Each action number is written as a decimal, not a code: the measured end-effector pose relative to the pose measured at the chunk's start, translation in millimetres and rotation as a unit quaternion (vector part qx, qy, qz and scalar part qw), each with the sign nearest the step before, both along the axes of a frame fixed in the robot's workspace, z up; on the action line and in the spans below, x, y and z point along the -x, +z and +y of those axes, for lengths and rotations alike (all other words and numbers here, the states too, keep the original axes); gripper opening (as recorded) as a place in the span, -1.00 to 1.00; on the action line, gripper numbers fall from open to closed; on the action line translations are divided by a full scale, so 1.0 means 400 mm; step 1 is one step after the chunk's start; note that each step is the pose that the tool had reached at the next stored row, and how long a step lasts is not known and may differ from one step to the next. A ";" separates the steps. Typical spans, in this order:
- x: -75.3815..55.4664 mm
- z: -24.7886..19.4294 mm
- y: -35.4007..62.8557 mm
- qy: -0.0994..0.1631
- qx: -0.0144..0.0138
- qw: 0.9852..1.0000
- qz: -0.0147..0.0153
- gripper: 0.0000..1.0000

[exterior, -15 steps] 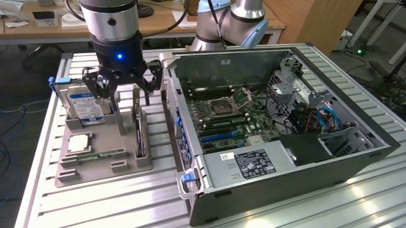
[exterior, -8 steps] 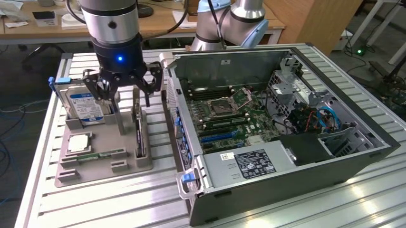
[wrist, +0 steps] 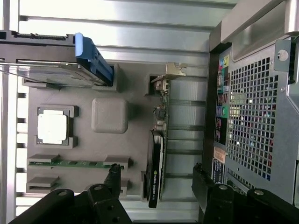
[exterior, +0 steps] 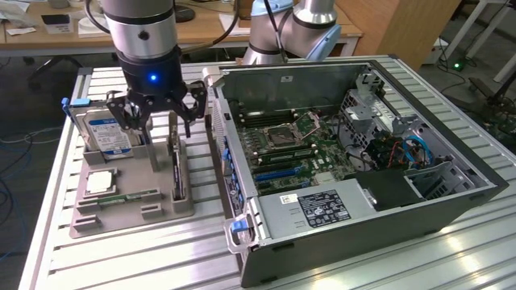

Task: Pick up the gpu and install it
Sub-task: 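Pick up the gpu and move the gpu toward the slot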

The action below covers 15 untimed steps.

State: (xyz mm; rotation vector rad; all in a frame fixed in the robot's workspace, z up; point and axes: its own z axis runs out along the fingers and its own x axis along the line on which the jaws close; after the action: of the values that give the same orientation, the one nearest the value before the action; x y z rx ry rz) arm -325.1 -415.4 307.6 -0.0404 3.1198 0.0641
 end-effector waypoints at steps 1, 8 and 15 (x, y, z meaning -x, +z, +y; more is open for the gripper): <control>-0.002 0.000 -0.001 0.000 0.000 1.000 0.000 0.44; -0.005 0.000 -0.010 0.000 0.000 1.000 0.000 0.44; -0.007 0.000 -0.022 0.000 0.000 1.000 0.000 0.44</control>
State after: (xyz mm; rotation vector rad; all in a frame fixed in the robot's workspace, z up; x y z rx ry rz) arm -322.4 -415.4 298.7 -0.0405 3.1199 0.0640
